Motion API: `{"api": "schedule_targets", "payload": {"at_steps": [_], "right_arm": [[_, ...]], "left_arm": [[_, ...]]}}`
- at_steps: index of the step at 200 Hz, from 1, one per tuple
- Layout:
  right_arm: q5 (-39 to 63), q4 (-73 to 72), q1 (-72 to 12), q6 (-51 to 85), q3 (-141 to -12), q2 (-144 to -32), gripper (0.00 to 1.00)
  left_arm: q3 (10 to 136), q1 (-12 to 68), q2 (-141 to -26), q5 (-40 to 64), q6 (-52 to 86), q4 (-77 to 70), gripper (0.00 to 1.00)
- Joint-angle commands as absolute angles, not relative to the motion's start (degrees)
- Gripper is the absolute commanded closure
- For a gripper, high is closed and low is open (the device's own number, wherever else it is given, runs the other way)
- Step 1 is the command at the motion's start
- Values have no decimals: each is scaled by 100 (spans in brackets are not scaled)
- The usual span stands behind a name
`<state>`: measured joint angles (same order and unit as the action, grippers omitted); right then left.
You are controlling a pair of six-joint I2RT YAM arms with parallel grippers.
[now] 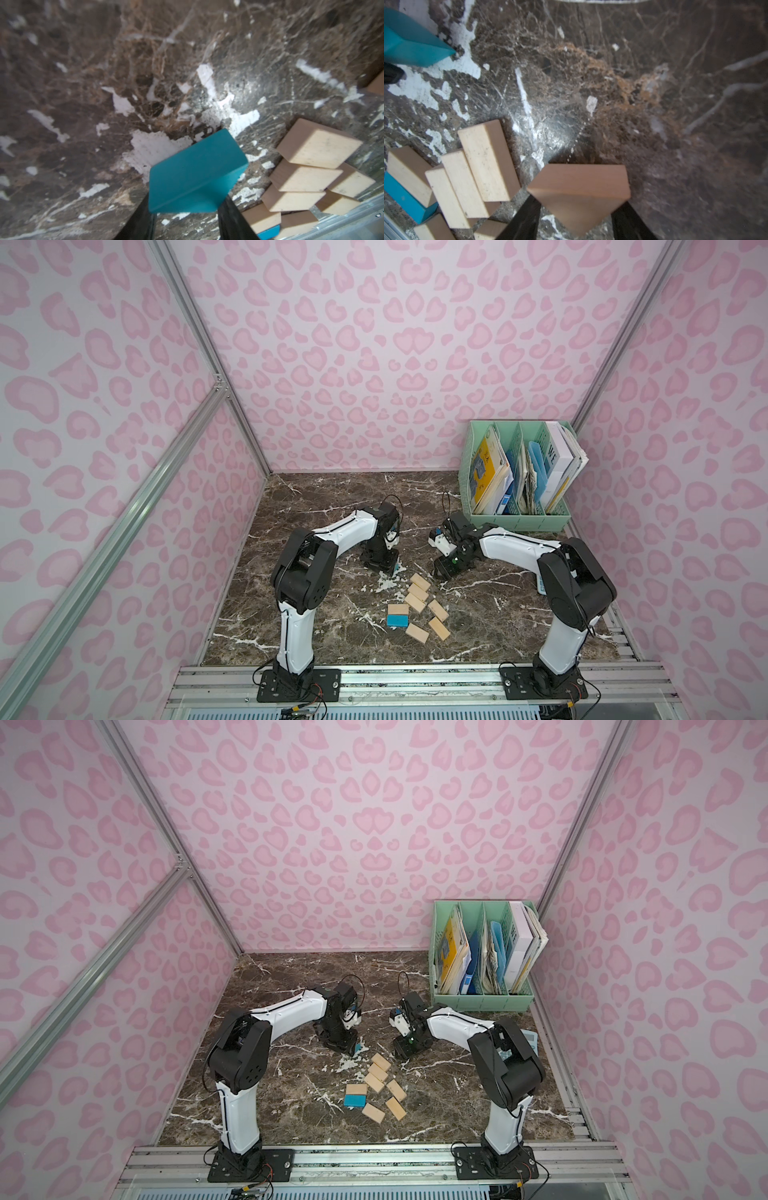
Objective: Assemble a carrot with building blocks
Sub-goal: Move the building block to the center of the board.
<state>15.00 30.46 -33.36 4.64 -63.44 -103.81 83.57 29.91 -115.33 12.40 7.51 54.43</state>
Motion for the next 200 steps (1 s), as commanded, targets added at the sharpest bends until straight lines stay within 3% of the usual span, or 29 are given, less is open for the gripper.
{"api": "schedule_targets", "payload": {"at_steps": [1,200], "right_arm": [[1564,3151,-3340,475,-6301,-10355,44],[1608,3109,-3314,514,-6213,-10274,43]], "left_arm": [[8538,2993,-11575,1254,647,5465,52],[9057,2991,-11744,1437,504,5598,51]]}}
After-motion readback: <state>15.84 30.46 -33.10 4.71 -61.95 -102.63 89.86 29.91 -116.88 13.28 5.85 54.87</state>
